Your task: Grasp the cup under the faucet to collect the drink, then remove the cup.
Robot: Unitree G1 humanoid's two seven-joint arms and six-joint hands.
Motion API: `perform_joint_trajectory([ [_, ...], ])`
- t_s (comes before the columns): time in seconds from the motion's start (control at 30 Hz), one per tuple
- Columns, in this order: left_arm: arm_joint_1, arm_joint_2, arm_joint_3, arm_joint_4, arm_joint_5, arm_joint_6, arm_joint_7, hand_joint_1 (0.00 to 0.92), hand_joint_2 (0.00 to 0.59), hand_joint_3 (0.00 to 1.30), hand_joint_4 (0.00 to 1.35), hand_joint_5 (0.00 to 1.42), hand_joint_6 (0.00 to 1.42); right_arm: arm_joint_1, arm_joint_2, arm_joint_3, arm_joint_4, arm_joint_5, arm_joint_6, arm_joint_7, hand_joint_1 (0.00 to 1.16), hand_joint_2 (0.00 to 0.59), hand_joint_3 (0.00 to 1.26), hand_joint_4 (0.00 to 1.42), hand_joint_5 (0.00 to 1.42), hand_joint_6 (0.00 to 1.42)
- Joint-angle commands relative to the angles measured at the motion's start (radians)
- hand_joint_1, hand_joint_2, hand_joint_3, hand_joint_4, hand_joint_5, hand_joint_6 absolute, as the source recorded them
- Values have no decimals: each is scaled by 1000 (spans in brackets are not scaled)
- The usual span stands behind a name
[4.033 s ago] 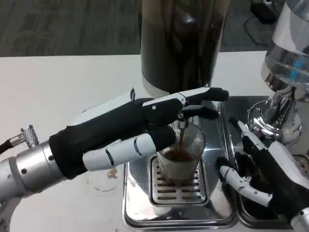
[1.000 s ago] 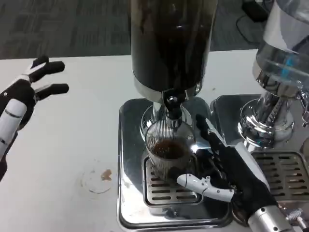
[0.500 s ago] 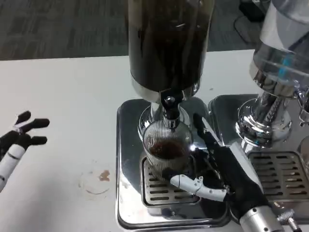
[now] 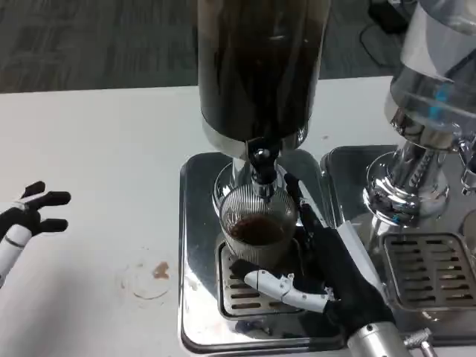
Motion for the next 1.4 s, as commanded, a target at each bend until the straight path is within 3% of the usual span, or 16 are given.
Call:
perform_joint_trajectory([
  [0.03, 35, 28, 17, -26, -21, 13, -8, 0, 255, 312, 68, 297, 74, 2, 19, 25, 30, -1, -10, -4, 781, 113, 0, 0, 1, 151],
  [0.3, 50, 52, 13, -40, -43, 35, -27, 0, 255, 344, 132, 329, 74, 5, 42, 37, 75, -14, -59, -54, 797, 117, 0, 1, 20, 150],
  [0.67, 74, 70, 25, -72, -53, 53, -27, 0, 253, 362, 200, 365, 62, -29, 78, 46, 148, -22, -92, -122, 857, 113, 0, 93, 137, 256],
  [0.93, 105, 64, 34, -98, -52, 61, -20, 0, 257, 370, 238, 376, 58, -11, 76, 40, 134, -44, -90, -161, 899, 123, 55, 191, 251, 379],
  [1.17, 110, 53, 30, -106, -48, 60, -10, 0, 258, 370, 244, 376, 58, -16, 74, 37, 136, -43, -82, -158, 940, 136, 162, 258, 357, 509],
  [1.4, 121, 33, 30, -122, -42, 60, 10, 0, 258, 373, 245, 376, 58, -32, 74, 33, 158, -31, -90, -148, 953, 138, 208, 287, 398, 552],
])
